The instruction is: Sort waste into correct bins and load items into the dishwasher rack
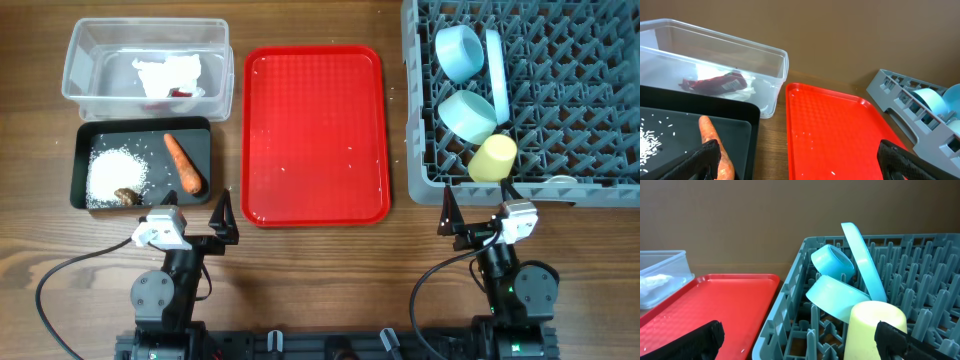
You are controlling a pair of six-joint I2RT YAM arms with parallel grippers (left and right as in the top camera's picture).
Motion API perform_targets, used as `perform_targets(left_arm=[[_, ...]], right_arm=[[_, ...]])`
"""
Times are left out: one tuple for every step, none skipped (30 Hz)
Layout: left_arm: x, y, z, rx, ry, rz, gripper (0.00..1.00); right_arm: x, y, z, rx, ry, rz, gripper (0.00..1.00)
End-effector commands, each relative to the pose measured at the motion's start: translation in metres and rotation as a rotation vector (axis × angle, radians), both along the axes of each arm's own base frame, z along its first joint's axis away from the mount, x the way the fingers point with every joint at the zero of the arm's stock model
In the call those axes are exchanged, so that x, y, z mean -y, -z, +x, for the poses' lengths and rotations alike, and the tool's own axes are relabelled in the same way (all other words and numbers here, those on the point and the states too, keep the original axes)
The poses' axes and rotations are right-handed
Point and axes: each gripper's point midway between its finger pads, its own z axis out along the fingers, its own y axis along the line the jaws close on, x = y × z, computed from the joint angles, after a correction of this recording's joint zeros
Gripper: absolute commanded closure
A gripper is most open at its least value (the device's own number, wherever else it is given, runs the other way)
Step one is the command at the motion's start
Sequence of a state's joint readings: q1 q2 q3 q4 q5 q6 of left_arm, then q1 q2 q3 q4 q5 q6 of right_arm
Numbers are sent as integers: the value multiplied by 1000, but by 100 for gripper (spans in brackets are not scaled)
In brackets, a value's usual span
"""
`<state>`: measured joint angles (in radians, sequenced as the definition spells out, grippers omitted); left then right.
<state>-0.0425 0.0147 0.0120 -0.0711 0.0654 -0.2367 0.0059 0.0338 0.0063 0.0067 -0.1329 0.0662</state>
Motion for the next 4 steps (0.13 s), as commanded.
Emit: perform_targets(left_arm=[[-4, 2, 0, 1, -16, 21, 0], [-4, 2, 0, 1, -16, 21, 0], [-4, 2, 0, 1, -16, 21, 0], [-4, 2, 0, 1, -16, 21, 0]], right_arm=[[0, -1, 0, 4, 4, 12, 0], [0, -1, 0, 4, 4, 12, 0], [0, -1, 0, 4, 4, 12, 0], [0, -1, 0, 4, 4, 12, 0]])
